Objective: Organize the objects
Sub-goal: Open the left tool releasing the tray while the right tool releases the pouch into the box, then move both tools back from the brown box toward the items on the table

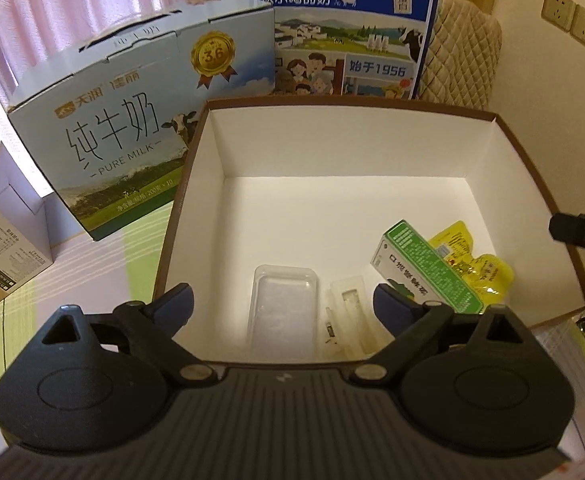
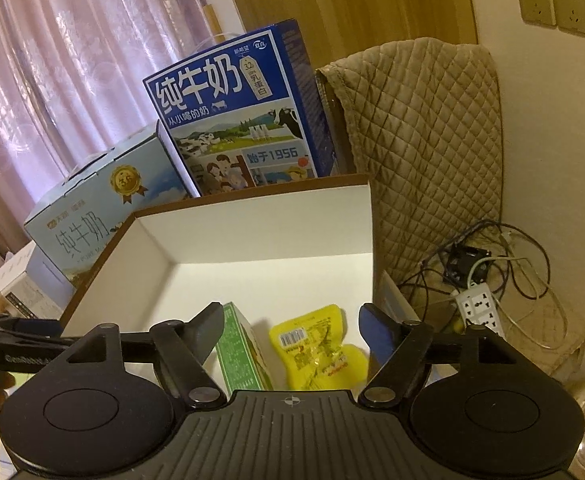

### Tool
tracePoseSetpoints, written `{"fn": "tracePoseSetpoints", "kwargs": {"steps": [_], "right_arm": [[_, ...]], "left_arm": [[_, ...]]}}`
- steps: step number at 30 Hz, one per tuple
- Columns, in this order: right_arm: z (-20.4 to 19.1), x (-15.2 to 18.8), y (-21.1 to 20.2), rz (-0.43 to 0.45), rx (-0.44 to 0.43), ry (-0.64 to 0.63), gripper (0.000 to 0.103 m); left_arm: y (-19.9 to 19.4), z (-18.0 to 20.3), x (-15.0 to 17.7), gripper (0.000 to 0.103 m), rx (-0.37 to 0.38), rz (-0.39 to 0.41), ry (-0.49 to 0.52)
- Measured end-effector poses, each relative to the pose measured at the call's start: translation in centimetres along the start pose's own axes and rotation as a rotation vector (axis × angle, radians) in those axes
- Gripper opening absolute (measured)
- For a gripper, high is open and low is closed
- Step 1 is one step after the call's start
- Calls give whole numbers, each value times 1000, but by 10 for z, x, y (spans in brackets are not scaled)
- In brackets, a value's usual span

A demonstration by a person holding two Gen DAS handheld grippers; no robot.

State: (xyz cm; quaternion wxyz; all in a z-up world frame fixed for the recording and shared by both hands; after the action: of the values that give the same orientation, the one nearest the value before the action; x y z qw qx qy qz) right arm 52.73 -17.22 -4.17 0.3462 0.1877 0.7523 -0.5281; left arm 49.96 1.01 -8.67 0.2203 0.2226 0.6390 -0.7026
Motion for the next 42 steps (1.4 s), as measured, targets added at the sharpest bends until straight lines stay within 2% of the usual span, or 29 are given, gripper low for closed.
{"fn": "tracePoseSetpoints", "kwargs": {"steps": [12, 22, 33, 42], "right_arm": [[-2, 10, -50, 27, -6, -27, 73], [-16, 36, -95, 28, -40, -70, 73], [-34, 76, -129, -18, -74, -104, 73], [-44, 110, -137, -79, -88, -125, 73]], "left_arm": [[-62, 13, 12, 95, 9, 83, -25], [-114, 22, 50, 95, 17, 127, -58], [-151, 30, 94, 95, 34, 136, -90], [-165, 31, 136, 95, 42, 113, -121]]}}
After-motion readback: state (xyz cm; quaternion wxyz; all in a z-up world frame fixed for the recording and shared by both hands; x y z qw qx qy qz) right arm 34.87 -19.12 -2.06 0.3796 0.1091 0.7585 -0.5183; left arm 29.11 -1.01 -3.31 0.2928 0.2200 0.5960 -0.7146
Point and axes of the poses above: each gripper's, at about its wrist camera, not at the fingertips, and y roughly the way its jaws point, z to its right, x to its underside, the point moved 7 cm from there along y, roughly the way its jaws point, and after that the axes turned 8 degrees about x, right-handed, at the moved point
